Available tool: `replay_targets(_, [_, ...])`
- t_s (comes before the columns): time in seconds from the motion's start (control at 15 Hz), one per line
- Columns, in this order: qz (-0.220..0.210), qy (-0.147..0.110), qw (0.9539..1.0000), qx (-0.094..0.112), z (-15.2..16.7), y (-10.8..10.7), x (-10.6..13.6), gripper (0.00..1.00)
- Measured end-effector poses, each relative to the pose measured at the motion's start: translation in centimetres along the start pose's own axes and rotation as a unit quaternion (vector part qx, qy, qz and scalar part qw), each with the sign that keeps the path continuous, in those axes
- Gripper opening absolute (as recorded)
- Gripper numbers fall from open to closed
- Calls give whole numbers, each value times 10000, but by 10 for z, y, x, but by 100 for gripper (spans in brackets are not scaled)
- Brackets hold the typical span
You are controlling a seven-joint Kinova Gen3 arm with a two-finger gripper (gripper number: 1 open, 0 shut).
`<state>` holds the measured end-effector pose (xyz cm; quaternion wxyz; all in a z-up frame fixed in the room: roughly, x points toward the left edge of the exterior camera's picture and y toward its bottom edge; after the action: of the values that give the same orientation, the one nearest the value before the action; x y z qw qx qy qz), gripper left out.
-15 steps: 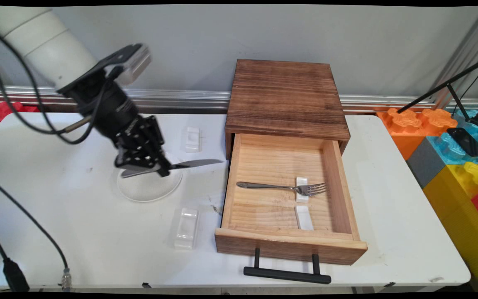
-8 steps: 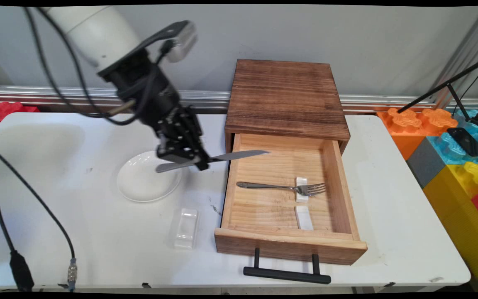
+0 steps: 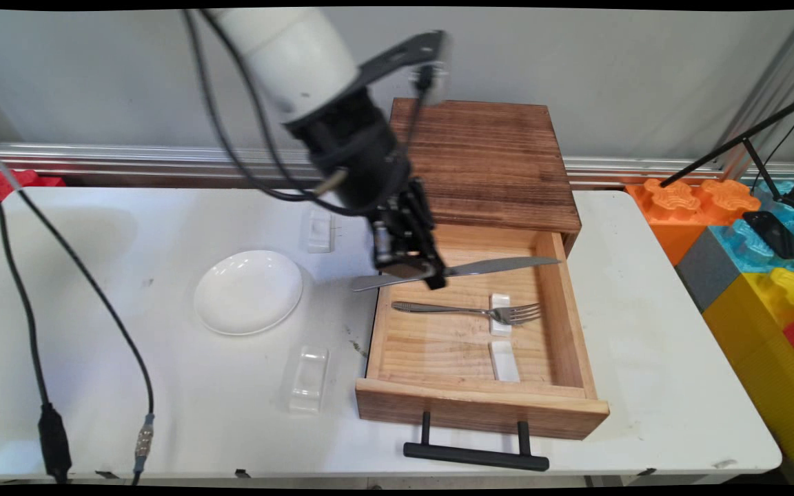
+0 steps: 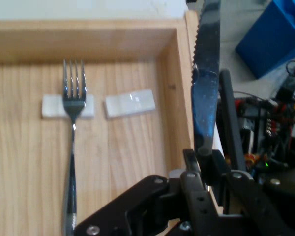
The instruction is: Place the picked object into the drawer
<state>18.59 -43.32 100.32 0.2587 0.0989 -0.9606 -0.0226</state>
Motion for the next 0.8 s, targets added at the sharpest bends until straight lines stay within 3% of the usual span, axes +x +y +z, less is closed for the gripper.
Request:
replay_targets(0.33, [38, -65, 9999, 80, 39, -9, 32, 0])
replay_targets(0.8, [-42, -195, 9997, 171, 98, -23, 45, 0])
